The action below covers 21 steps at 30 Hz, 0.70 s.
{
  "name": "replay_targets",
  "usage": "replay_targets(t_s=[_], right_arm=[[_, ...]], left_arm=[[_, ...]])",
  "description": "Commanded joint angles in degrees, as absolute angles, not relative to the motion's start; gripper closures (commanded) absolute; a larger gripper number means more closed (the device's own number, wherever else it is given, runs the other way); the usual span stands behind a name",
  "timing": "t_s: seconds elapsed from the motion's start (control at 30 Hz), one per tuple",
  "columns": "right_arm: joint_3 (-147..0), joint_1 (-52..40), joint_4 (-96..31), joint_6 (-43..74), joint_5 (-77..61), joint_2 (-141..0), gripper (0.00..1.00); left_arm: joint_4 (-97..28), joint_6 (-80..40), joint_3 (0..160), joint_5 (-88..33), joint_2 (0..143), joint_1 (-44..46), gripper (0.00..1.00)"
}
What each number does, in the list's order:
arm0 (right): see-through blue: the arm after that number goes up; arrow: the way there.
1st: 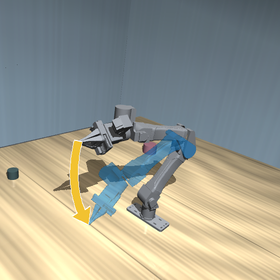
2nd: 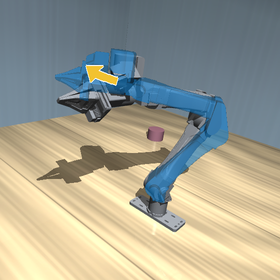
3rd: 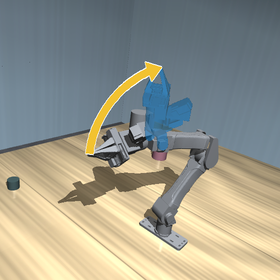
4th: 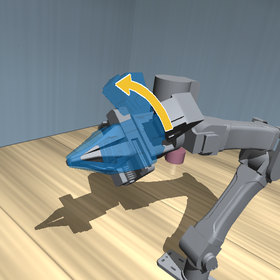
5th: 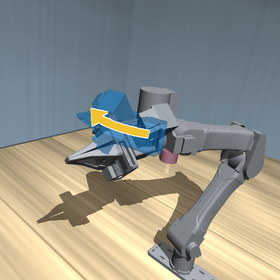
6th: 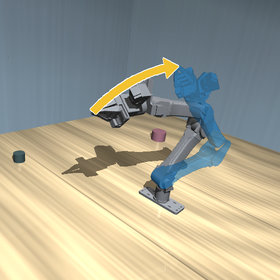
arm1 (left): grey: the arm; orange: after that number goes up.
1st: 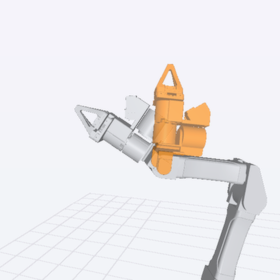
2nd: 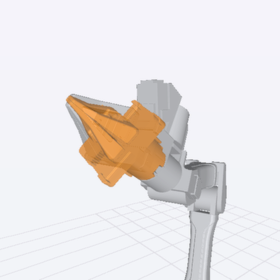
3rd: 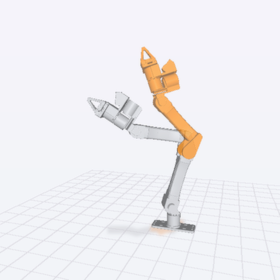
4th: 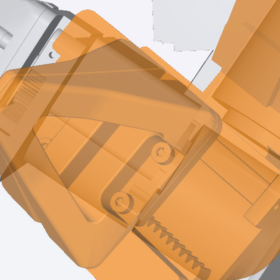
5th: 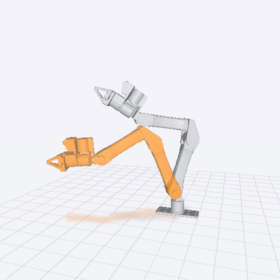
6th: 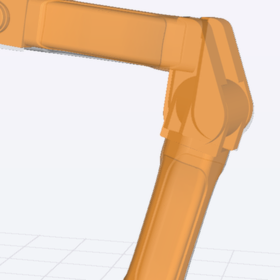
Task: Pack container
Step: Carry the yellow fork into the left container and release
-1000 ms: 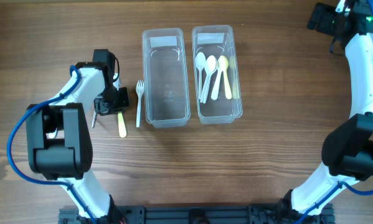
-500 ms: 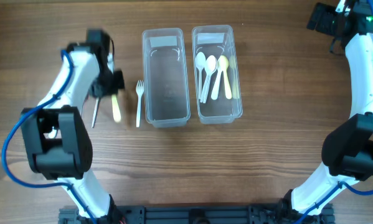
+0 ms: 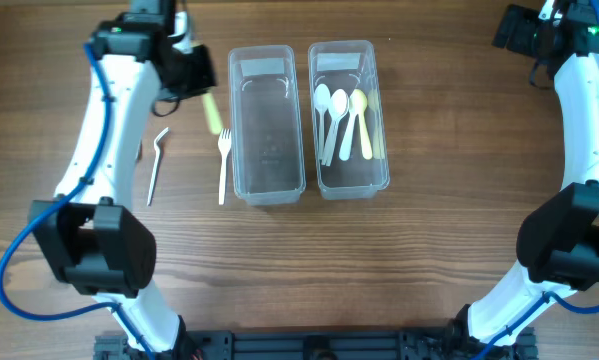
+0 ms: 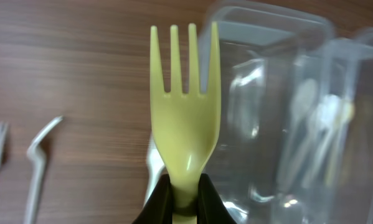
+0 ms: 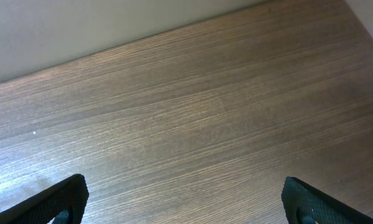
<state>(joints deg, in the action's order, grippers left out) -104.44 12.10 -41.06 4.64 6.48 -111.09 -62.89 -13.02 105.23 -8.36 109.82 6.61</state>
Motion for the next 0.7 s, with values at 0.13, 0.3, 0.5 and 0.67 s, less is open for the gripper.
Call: replay_targets(t_s=[0.13,0.3,0.5,0.67], right_arm=[[-104.6,11.8,-40.8,4.5,7.1,-110.4,0.0],[-104.6,11.8,-40.8,4.5,7.1,-110.4,0.0],[-104.6,11.8,-40.8,4.5,7.1,-110.4,0.0],[-104.6,11.8,-40.8,4.5,7.1,-110.4,0.0]], left_arm=[[-59.7,-14.5,105.6,-9.3,110.0,14.9,0.96],[-59.9,-14.9,105.6,-7.4,112.2,17.7,0.96],[-60.0,-15.5,105.6,-7.4,116.2,18.1,0.96],[-60.2,-15.5,105.6,-7.4,118.5,18.1,0.96]])
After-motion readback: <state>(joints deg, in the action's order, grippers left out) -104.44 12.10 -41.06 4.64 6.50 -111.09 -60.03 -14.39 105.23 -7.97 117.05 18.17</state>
